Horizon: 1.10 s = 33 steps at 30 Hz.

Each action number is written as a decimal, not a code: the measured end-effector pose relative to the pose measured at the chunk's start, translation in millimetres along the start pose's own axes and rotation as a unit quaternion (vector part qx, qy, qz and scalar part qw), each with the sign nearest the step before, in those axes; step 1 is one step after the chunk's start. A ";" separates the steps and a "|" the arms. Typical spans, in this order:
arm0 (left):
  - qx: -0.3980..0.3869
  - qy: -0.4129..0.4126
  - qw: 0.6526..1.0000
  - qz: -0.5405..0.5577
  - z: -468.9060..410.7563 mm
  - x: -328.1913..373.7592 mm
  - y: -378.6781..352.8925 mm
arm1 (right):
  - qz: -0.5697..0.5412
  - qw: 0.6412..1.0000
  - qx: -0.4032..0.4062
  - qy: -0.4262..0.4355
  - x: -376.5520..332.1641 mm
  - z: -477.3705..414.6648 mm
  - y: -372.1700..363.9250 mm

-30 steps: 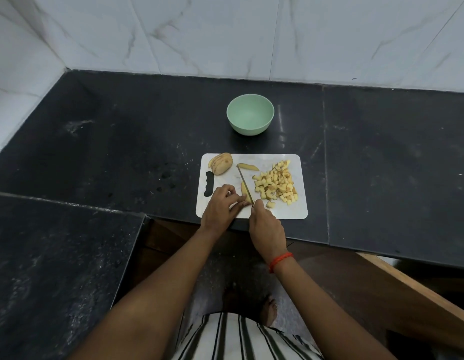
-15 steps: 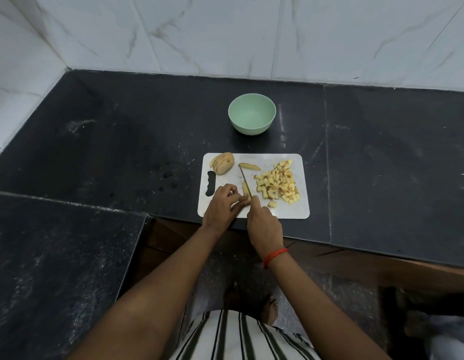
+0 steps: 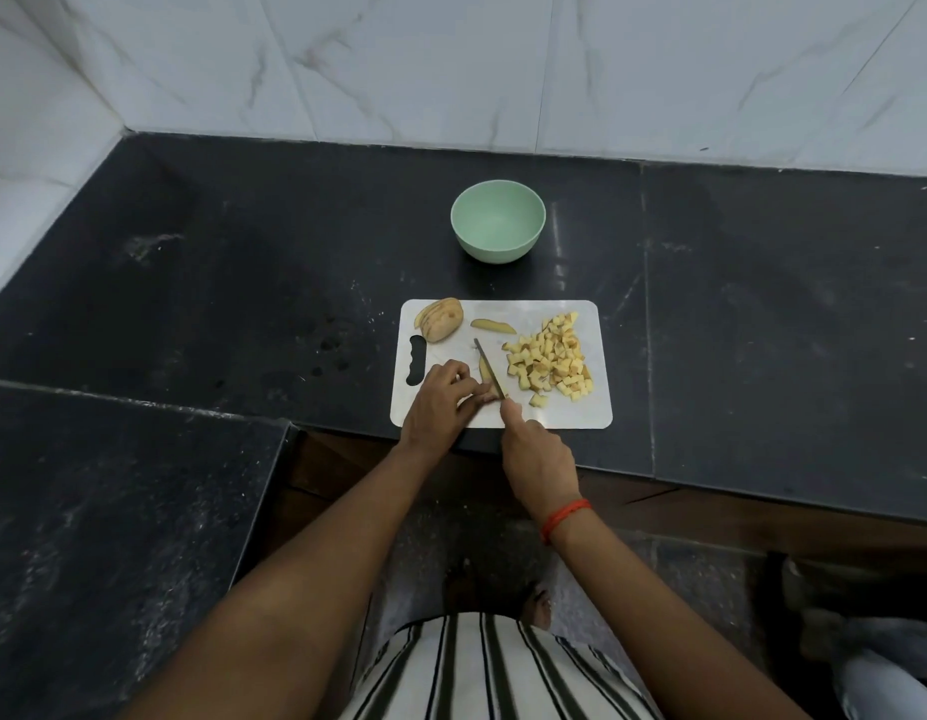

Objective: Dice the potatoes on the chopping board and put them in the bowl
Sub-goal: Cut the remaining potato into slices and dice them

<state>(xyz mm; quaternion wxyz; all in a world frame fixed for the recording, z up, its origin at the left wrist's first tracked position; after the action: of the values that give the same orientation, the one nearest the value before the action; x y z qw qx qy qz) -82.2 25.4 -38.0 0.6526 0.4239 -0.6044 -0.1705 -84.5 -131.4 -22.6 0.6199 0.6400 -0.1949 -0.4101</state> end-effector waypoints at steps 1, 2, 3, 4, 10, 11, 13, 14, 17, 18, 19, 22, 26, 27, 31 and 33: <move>-0.001 0.000 1.000 -0.002 -0.1 -0.8 -1.0 | 0.001 1.000 -0.004 0.001 -0.1 5.8 -0.2; -0.003 0.000 1.000 -0.003 0.5 -0.5 -1.5 | -0.002 1.000 -0.003 0.000 0.4 12.6 -0.9; -0.005 -0.001 1.000 -0.004 0.4 -0.1 -1.2 | -0.005 1.000 -0.003 -0.004 1.3 20.5 -2.4; -0.005 -0.002 1.000 -0.003 0.3 0.0 -0.4 | -0.006 1.000 -0.008 -0.007 2.6 29.7 -4.3; -0.010 0.008 1.000 -0.002 1.4 1.7 0.8 | -0.022 0.999 -0.005 -0.026 8.8 75.2 -11.1; -0.013 0.011 1.000 0.001 1.1 2.1 0.7 | -0.026 0.999 0.000 -0.029 9.4 78.0 -11.1; -0.021 0.019 1.000 -0.001 0.6 2.1 1.0 | -0.042 0.998 0.009 -0.038 12.5 79.8 -10.1; -0.024 0.023 0.999 -0.003 -0.4 1.5 1.3 | -0.054 0.998 0.016 -0.042 14.6 79.3 -8.9; -0.040 0.025 0.999 -0.013 -2.7 4.4 3.1 | -0.092 0.994 0.045 -0.044 14.9 81.5 -4.1; -0.044 0.020 0.999 -0.022 -4.7 7.9 4.6 | -0.103 0.992 0.060 -0.043 14.2 83.3 -1.3; -0.043 0.010 0.998 -0.040 -8.4 11.5 7.2 | -0.111 0.990 0.077 -0.044 13.8 84.2 1.2; -0.042 -0.069 0.986 -0.148 -25.3 24.8 11.5 | -0.125 0.981 0.138 -0.053 16.3 83.9 10.5; -0.138 -0.208 0.916 -0.315 -45.7 41.2 5.0 | -0.127 0.971 0.199 -0.044 21.7 73.4 27.7; -0.158 -0.221 0.900 -0.341 -48.5 43.0 4.3 | -0.126 0.969 0.207 -0.040 23.0 69.0 30.1; -0.172 -0.245 0.871 -0.389 -53.5 41.5 4.1 | -0.150 0.964 0.220 -0.022 25.5 43.4 34.9; -0.164 -0.249 0.874 -0.383 -53.7 38.6 1.9 | -0.185 0.959 0.214 -0.002 27.1 27.9 34.6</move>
<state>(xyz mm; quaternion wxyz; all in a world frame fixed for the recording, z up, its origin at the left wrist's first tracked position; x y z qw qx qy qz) -24.4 16.8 -6.9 0.4239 0.4531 -0.5004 -0.6038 -81.0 -175.0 5.7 0.3815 0.7816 -0.1574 -0.4677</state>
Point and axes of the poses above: each hand's wrist, its own z-axis away from the middle knuckle, its own y-axis out of the back of the hand, x = y × z, the point moved 5 cm from there along -z, towards the middle knuckle, and after that the axes turned 11 degrees about y, right-handed, at the moved point
